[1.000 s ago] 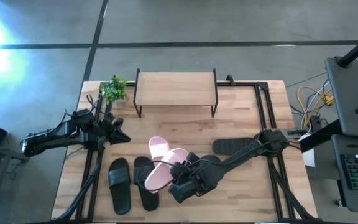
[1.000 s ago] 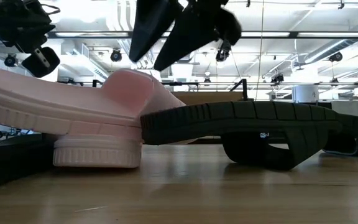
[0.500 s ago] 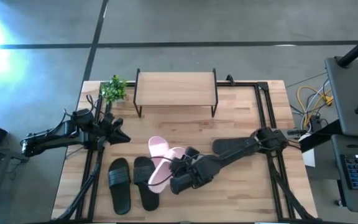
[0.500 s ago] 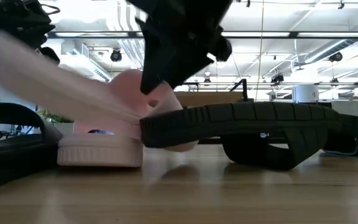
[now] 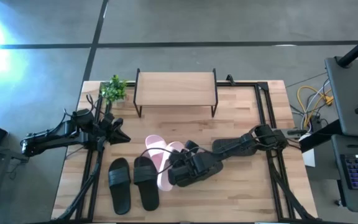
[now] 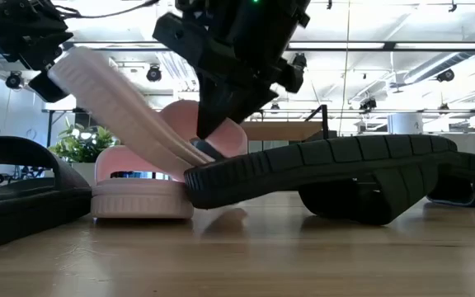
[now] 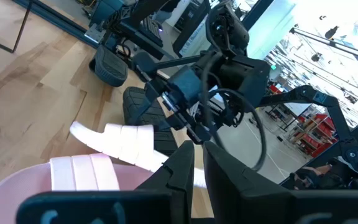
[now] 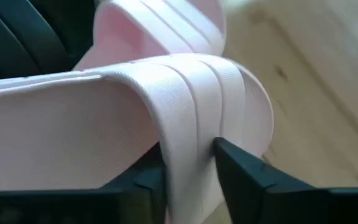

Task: Pick and place slides into the shelf
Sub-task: Put the top pink slipper under the shelf, then put the pink slipper under the shelf

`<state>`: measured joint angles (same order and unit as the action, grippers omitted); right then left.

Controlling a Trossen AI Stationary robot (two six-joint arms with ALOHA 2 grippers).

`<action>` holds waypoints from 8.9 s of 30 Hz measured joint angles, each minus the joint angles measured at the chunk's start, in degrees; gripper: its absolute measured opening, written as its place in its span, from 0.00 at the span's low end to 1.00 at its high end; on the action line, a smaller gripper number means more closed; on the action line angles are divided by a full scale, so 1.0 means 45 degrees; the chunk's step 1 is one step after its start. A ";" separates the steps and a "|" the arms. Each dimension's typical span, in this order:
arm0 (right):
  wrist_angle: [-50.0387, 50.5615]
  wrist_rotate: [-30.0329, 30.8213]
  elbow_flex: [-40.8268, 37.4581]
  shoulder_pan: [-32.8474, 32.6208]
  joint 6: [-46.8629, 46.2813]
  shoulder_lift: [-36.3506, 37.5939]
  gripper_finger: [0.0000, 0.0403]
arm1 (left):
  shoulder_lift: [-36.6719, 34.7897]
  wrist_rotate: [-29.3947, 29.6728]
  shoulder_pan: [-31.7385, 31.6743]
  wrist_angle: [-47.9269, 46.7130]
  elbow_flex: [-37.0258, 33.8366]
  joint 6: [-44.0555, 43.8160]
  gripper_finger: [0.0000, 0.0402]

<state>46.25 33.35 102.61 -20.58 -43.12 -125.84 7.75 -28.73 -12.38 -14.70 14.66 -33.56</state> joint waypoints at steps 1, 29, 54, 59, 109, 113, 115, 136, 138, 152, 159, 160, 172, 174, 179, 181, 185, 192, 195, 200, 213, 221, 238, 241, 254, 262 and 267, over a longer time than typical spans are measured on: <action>0.0017 -0.0233 -0.0023 0.0081 -0.0007 0.0000 0.22 | 0.0000 0.0000 0.0000 0.0000 0.0000 0.0000 0.05; -0.0747 0.2252 0.5411 0.3846 0.9062 0.0452 0.03 | 0.0067 0.0170 0.0001 -0.0006 0.0000 0.0522 0.05; -0.0396 0.3148 0.5334 0.8112 1.6230 -0.0117 0.03 | 0.0128 0.5159 0.0005 -0.0874 0.0015 0.1632 0.05; 0.1128 0.3656 0.5334 0.8156 1.5746 -0.0092 0.03 | 0.0275 0.5173 0.0005 -0.0879 0.0015 0.1642 0.05; 0.1187 0.0956 -0.2282 0.4255 0.7999 0.0767 0.23 | 0.0282 0.5090 0.0000 -0.1273 0.0024 0.1903 0.05; 0.1144 0.0960 -0.2252 0.4246 0.7971 0.0857 0.33 | 0.0282 0.5090 0.0005 -0.1287 0.0029 0.1894 0.05; 0.1167 0.0954 -0.2054 0.4224 0.7968 0.0921 0.37 | 0.0282 0.5091 0.0001 -0.1291 0.0029 0.1894 0.05; 0.1823 -0.3406 0.1152 0.2581 0.9939 0.0986 0.43 | 0.0333 0.5100 0.0002 -0.1305 0.0044 0.1891 0.05; 0.0476 -0.3372 0.0818 0.2174 1.1182 0.0939 0.42 | 0.0355 0.5100 0.0000 -0.1318 0.0044 0.1947 0.05; -0.4262 -0.3440 -0.0203 0.1773 1.3663 -0.0158 0.43 | 0.0364 0.5087 0.0000 -0.1628 0.0044 0.1954 0.05; -0.5247 -0.2077 -0.0046 0.1761 1.3695 -0.1137 0.43 | 0.0334 0.4779 0.0002 -0.1931 0.0044 0.1885 0.05; -0.5363 -0.1569 0.0029 0.1799 1.3695 -0.1246 0.43 | 0.0326 0.4781 0.0000 -0.1944 0.0044 0.1885 0.05; -0.5154 -0.1311 0.0574 0.2186 1.2707 -0.1593 0.27 | 0.0330 0.4745 0.0010 -0.1918 0.0044 0.1870 0.05; -0.4709 -0.1405 0.0770 0.2207 1.2563 -0.1593 0.16 | 0.0353 0.4745 0.0010 -0.1933 0.0040 0.1870 0.05; -0.3102 -0.1502 0.1687 0.2270 1.0883 -0.1543 0.04 | 0.0353 0.4755 0.0000 -0.1933 0.0042 0.1870 0.05; -0.2062 -0.1229 0.2311 0.2278 1.0001 -0.1398 0.03 | 0.0335 0.4755 0.0000 -0.1927 0.0044 0.1870 0.05; -0.0167 0.1204 0.3330 0.2135 0.8596 -0.0641 0.03 | 0.0335 0.4758 0.0003 -0.1928 0.0040 0.1870 0.05; 0.5626 0.2632 0.4159 0.1953 0.4531 0.0036 0.02 | 0.0335 0.4780 0.0000 -0.1924 0.0041 0.1919 0.05; 0.8327 0.2599 0.4108 0.1697 0.2096 0.0029 0.02 | 0.0340 0.4779 0.0005 -0.1923 0.0039 0.1932 0.05; 0.9563 0.2544 0.3200 0.1415 -0.0147 0.0083 0.03 | 0.0350 0.4775 0.0005 -0.1928 0.0039 0.1975 0.05; 0.9771 0.2644 -0.0422 0.1738 -0.0270 0.0034 0.03 | 0.0272 0.4750 0.0010 -0.1928 0.0037 0.1957 0.05; 0.9712 0.3511 0.0218 0.1267 -0.0579 0.0692 0.03 | 0.0282 0.4755 0.0000 -0.1927 0.0037 0.1930 0.05; 0.9726 0.2598 -0.2780 0.1414 -0.0601 0.1967 0.03 | 0.0279 0.4779 0.0000 -0.1945 0.0034 0.1938 0.05; 0.9720 0.2602 -0.2880 0.1409 -0.0706 0.1967 0.03 | 0.0276 0.4775 0.0000 -0.1953 0.0034 0.1938 0.05; 0.9716 0.2279 -0.3005 0.1418 -0.1038 0.2123 0.03 | 0.0305 0.4775 0.0000 -0.1957 0.0034 0.1954 0.05; 0.9557 0.1096 -0.4075 0.2454 0.0200 0.2127 0.03 | 0.0355 0.4770 0.0000 -0.1962 0.0034 0.1991 0.05; 0.7634 0.1797 -0.3817 0.2764 0.3478 0.2127 0.03 | 0.0355 0.4750 0.0005 -0.1962 0.0034 0.1987 0.05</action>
<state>80.60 41.43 85.43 -8.14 -27.47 -116.27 9.34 -7.35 -12.36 -23.53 14.81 -24.62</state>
